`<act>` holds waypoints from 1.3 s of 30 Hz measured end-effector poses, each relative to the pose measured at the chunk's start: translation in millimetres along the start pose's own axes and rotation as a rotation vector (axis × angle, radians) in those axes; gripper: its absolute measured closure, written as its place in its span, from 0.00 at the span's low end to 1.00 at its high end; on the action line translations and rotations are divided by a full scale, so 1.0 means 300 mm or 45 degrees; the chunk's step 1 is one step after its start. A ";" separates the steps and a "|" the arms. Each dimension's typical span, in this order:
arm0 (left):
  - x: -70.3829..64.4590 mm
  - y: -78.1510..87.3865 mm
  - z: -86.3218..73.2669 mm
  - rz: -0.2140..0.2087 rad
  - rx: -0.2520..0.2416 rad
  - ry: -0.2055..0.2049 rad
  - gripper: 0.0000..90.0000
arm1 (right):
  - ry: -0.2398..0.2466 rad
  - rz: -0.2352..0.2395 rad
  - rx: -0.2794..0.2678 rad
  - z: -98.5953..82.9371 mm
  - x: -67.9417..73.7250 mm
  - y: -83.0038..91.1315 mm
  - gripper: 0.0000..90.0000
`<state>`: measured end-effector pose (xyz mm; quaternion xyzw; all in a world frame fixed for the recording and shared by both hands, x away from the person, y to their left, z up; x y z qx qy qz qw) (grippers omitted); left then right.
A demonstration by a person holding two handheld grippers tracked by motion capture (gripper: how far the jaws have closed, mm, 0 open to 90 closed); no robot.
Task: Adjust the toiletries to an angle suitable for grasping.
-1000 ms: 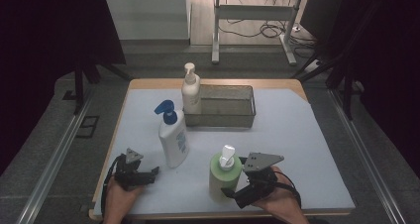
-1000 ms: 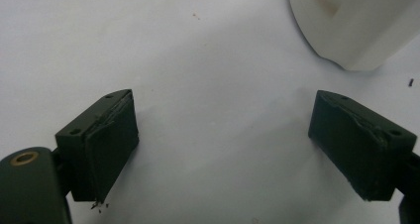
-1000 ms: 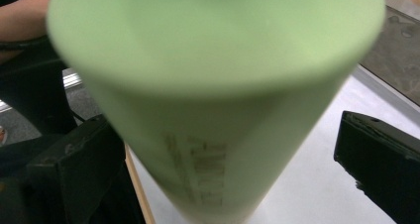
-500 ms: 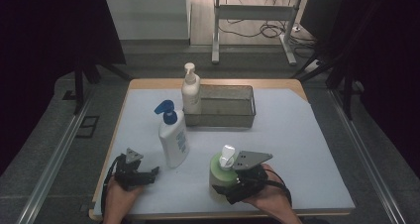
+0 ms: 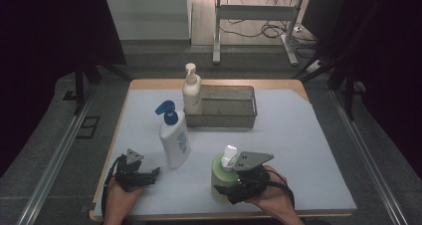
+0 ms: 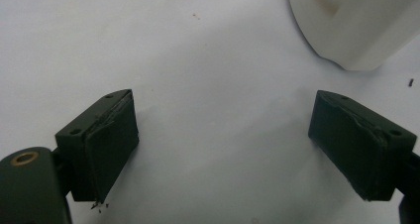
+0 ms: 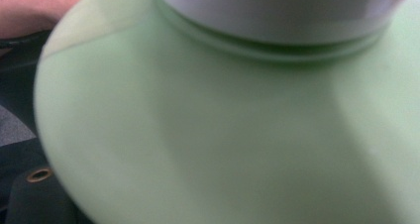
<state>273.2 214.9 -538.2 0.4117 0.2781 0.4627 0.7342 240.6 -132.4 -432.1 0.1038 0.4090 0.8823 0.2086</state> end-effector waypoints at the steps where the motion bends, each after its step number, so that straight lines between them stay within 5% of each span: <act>1: 0.000 0.000 0.000 0.000 0.000 0.000 0.13 | 0.000 0.000 0.000 0.000 0.000 0.000 0.14; 13: 0.000 0.001 0.000 0.000 0.004 -0.003 0.13 | -0.063 -0.036 -0.004 0.020 -0.062 0.038 0.14; 39: 0.000 0.000 0.001 -0.002 0.003 0.002 0.13 | -0.130 -0.133 -0.021 0.123 -0.212 0.020 0.14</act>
Point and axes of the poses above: each handheld gripper's, and its own axes: y roughly backward along the jaws, z roughly out of its top, x roughly to its left, the point moved 2 cm from there along -y, roughly forward along the jaws, and after that the axes turned 12 degrees about x, right-handed, at the moved point
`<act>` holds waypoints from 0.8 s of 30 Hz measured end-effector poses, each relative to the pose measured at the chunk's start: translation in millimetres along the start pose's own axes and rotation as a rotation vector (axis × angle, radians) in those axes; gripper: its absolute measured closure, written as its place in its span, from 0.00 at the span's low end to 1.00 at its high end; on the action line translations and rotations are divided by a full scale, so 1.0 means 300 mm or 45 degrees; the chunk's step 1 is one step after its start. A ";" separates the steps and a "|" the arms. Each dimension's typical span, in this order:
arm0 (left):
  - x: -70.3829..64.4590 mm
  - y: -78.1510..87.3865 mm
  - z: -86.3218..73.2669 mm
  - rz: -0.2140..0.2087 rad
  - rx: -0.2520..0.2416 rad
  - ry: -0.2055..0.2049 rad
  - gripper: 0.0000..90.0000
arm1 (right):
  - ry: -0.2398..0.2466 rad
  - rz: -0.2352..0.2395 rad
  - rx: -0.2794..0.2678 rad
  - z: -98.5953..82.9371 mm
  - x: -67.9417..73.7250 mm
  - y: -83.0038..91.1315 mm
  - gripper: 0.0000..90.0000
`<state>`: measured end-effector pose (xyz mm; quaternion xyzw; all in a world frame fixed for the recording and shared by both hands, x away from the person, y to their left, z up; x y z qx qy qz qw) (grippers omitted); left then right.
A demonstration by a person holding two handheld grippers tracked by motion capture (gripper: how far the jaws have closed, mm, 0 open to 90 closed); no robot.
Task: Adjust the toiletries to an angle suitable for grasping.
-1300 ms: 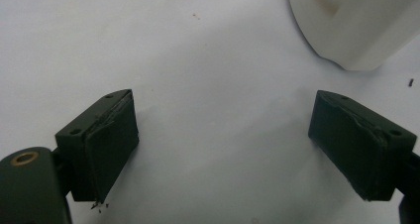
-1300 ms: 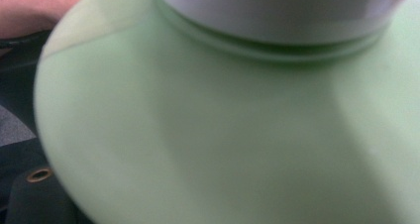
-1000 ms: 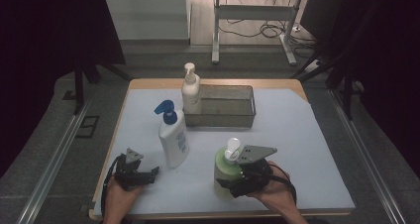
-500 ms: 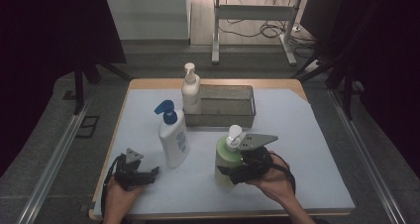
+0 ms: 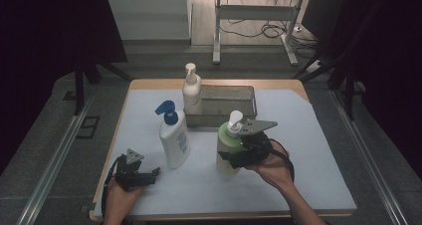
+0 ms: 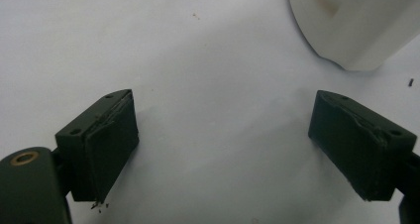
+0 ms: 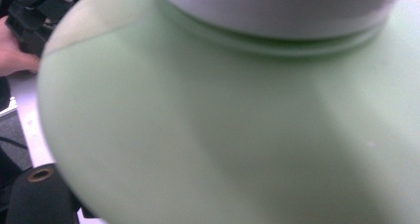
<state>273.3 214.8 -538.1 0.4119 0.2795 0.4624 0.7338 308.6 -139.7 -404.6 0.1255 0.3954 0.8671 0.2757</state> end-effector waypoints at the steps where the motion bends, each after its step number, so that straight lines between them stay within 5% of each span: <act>1: 0.000 0.000 0.000 0.000 0.000 0.000 0.13 | 0.000 0.000 0.000 0.000 0.000 0.000 0.14; 24: -0.001 -0.001 0.000 -0.002 -0.002 0.003 0.13 | -0.033 -0.068 -0.033 0.134 -0.081 -0.030 0.14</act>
Point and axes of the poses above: each handheld gripper's, and its own axes: y roughly backward along the jaws, z roughly out of its top, x roughly to its left, the point moved 2 cm from there along -y, roughly forward along the jaws, and after that the axes turned 12 degrees about x, right-handed, at the moved point
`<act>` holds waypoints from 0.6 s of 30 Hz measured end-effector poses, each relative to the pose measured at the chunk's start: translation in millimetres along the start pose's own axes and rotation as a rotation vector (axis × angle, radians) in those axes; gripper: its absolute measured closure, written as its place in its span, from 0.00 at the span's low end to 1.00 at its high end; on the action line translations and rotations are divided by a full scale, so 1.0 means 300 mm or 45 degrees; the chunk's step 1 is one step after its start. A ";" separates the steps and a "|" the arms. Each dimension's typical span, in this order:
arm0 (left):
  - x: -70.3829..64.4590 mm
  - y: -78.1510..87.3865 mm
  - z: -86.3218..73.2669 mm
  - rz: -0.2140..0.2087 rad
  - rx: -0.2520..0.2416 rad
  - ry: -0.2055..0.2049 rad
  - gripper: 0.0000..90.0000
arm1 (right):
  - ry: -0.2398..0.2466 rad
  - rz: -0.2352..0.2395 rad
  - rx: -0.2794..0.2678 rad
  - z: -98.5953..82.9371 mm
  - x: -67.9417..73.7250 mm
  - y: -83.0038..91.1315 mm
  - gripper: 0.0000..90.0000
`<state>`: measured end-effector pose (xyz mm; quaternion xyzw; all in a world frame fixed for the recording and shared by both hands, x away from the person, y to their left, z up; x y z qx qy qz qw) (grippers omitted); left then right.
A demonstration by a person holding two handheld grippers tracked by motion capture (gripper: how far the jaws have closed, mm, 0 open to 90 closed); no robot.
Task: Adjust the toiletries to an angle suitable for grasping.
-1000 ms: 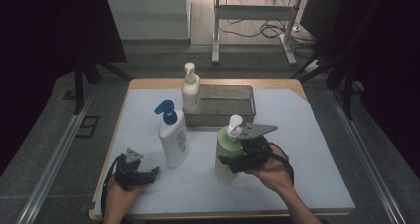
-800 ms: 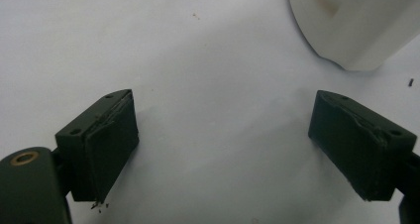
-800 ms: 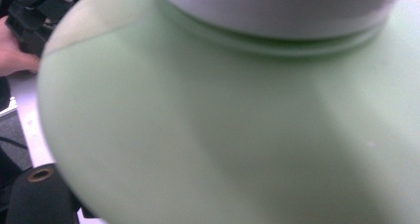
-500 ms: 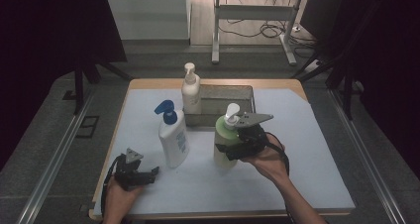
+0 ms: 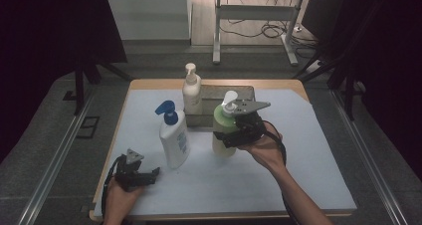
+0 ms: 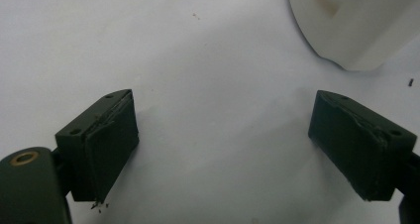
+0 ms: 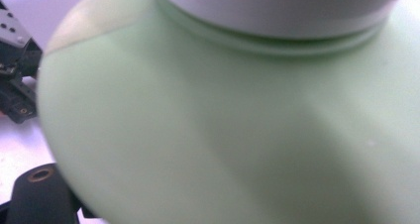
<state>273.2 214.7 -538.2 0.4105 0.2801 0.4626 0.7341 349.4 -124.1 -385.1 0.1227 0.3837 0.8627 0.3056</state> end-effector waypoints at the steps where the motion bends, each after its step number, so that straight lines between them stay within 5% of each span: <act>1: 0.000 0.000 0.000 0.000 0.000 0.000 0.13 | -0.003 -0.002 0.001 0.006 -0.004 -0.001 0.14; 18: 0.000 0.000 0.000 0.000 -0.001 0.000 0.13 | -0.028 -0.040 -0.012 0.104 -0.049 -0.022 0.14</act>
Point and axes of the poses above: each handheld gripper's, and its own axes: y roughly backward along the jaws, z roughly out of its top, x roughly to its left, the point moved 2 cm from there along -y, roughly forward along the jaws, and after that the axes turned 12 degrees about x, right-handed, at the moved point
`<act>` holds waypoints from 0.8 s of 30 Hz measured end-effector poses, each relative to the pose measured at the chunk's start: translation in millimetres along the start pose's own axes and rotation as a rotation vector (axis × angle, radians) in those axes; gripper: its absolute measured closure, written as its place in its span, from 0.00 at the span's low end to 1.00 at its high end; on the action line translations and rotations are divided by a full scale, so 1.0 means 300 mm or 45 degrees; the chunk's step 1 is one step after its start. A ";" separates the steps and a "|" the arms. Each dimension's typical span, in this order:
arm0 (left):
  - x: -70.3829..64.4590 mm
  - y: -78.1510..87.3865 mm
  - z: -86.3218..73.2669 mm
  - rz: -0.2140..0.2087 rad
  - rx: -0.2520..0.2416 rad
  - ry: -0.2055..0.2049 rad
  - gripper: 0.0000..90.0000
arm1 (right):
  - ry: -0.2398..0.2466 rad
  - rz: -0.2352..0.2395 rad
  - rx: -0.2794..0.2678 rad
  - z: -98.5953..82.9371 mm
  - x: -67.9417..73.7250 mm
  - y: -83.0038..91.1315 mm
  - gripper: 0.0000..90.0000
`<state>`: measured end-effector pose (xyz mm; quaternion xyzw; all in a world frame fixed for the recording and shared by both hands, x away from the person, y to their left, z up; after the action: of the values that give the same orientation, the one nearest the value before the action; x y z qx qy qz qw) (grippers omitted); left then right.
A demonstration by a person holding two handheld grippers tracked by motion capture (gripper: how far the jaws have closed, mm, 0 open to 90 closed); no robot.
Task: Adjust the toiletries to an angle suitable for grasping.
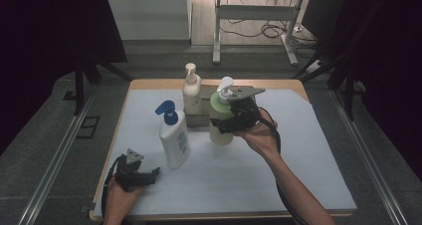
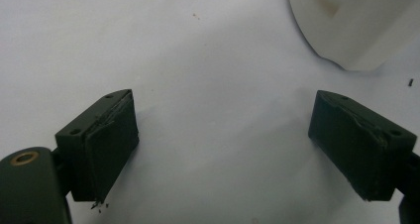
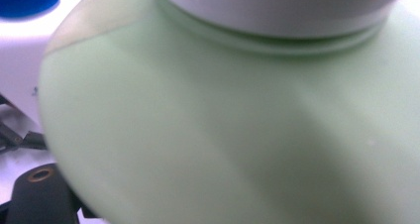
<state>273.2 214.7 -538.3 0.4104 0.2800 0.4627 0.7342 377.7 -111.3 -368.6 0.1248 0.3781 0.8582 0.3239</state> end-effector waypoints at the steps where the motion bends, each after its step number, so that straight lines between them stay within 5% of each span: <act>1: 0.000 0.000 0.000 0.000 0.000 0.000 0.13 | 0.000 0.000 0.000 0.000 0.000 0.000 0.14; 24: 0.000 0.000 0.000 -0.001 0.001 0.000 0.13 | -0.039 -0.066 -0.015 0.139 -0.080 0.008 0.14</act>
<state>273.2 214.8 -538.2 0.4104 0.2803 0.4623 0.7343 413.9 -104.5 -337.7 0.1262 0.3710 0.8497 0.3527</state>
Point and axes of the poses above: each handheld gripper's, and its own axes: y roughly backward along the jaws, z roughly out of its top, x roughly to its left, the point moved 2 cm from there along -y, roughly forward along the jaws, and after that the axes turned 12 degrees about x, right-handed, at the moved point
